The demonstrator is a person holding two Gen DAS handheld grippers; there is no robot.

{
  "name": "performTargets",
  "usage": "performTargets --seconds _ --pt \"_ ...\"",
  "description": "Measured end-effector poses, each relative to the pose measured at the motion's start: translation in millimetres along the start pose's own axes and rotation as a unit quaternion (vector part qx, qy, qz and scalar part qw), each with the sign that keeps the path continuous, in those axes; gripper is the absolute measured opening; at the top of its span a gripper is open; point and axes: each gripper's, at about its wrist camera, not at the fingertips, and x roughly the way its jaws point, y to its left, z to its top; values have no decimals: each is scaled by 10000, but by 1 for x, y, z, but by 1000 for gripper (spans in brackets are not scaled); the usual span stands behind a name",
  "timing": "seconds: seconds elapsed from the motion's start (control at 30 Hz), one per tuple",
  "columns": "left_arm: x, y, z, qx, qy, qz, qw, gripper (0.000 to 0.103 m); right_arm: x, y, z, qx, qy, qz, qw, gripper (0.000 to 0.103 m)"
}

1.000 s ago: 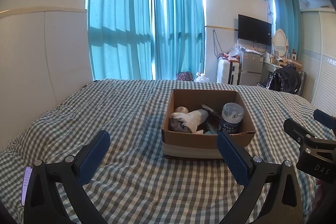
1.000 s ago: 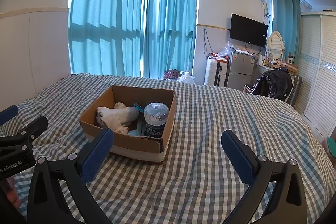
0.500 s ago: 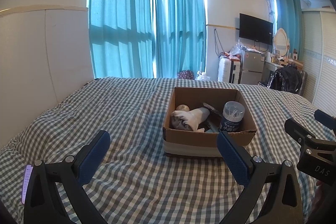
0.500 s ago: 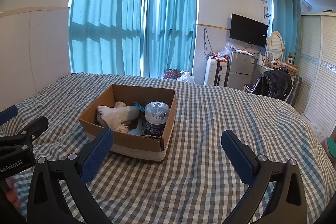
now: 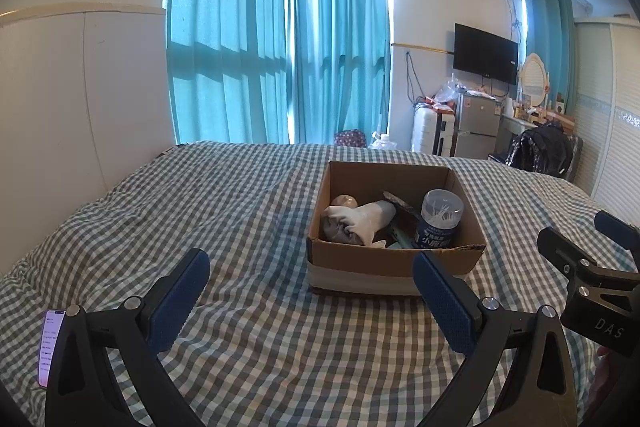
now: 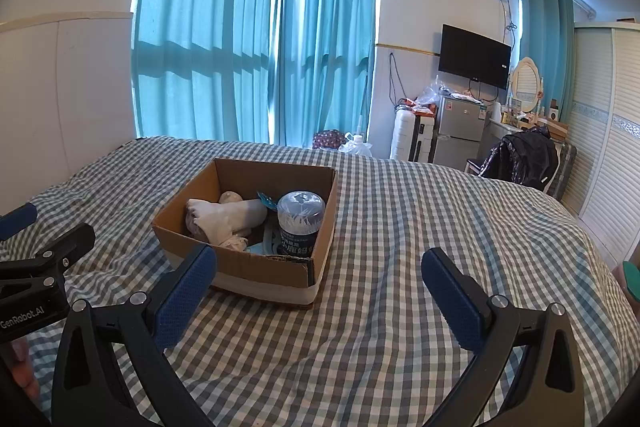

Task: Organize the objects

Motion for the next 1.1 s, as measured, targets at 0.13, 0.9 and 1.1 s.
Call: performTargets --seconds 0.13,0.9,1.1 --pt "0 1 -1 8 -10 13 10000 103 0 1 0 3 -3 -2 10000 103" --pt "-1 1 1 20 8 61 10000 103 1 5 -1 -4 32 24 10000 103" --pt "-1 1 0 37 20 54 10000 103 2 6 -1 -3 43 51 10000 103"
